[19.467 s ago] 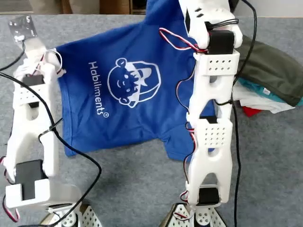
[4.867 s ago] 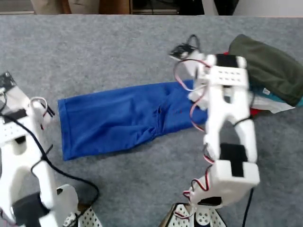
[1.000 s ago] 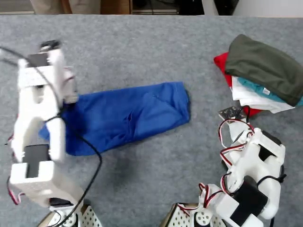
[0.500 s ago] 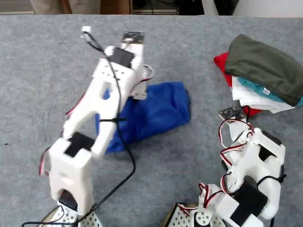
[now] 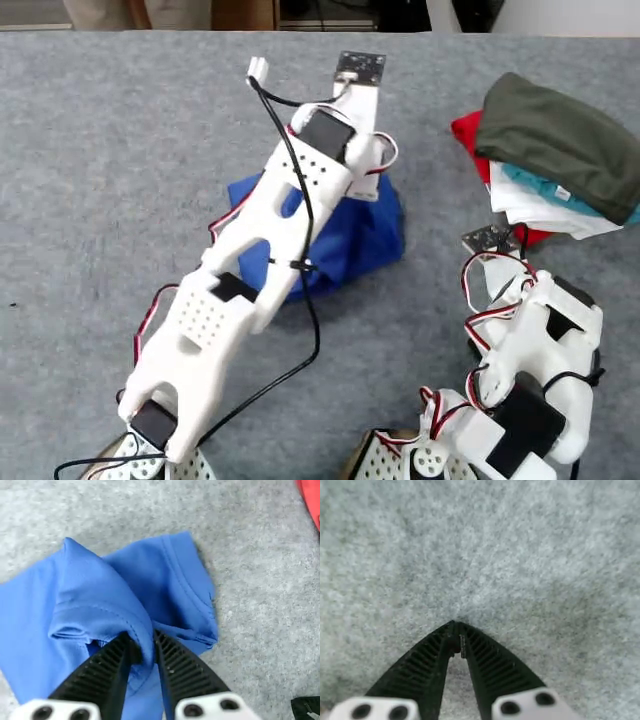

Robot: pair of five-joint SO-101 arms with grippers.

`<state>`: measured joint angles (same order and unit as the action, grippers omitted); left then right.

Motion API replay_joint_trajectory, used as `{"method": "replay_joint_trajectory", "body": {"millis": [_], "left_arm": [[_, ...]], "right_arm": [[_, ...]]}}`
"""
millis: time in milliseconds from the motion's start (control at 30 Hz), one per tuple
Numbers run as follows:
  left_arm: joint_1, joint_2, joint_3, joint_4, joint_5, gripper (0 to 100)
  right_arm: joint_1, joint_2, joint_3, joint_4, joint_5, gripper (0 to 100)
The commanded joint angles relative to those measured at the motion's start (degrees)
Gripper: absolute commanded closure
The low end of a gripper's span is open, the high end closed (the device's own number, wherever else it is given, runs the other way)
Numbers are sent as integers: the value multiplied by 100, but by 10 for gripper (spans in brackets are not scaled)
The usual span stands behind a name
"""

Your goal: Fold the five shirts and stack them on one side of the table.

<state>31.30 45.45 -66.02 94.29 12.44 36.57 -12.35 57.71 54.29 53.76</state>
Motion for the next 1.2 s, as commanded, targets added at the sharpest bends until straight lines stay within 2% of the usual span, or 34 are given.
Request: {"method": "replay_joint_trajectory", "body": {"millis": [0,267,600,733,800,1033,1100,1167], "left_arm": [[123,92,-510,-9,26,982],[149,426,-967,-9,185,982],[299,435,-958,-18,185,981],[237,382,-958,18,185,888],[114,374,-993,26,193,845],[-703,382,-2110,659,220,844],[-1073,374,-2154,659,202,884],[-1442,374,-2092,659,193,981]], "right_arm": [[-40,22,-127,-70,-79,994],[-48,22,-127,-70,-79,994],[-57,22,-127,-70,-79,994],[-57,22,-127,-70,-79,994],[-57,31,-127,-70,-79,994],[-57,48,-154,-70,-79,994],[-57,22,-163,-70,-79,994],[-57,13,-189,-70,-79,994]]}}
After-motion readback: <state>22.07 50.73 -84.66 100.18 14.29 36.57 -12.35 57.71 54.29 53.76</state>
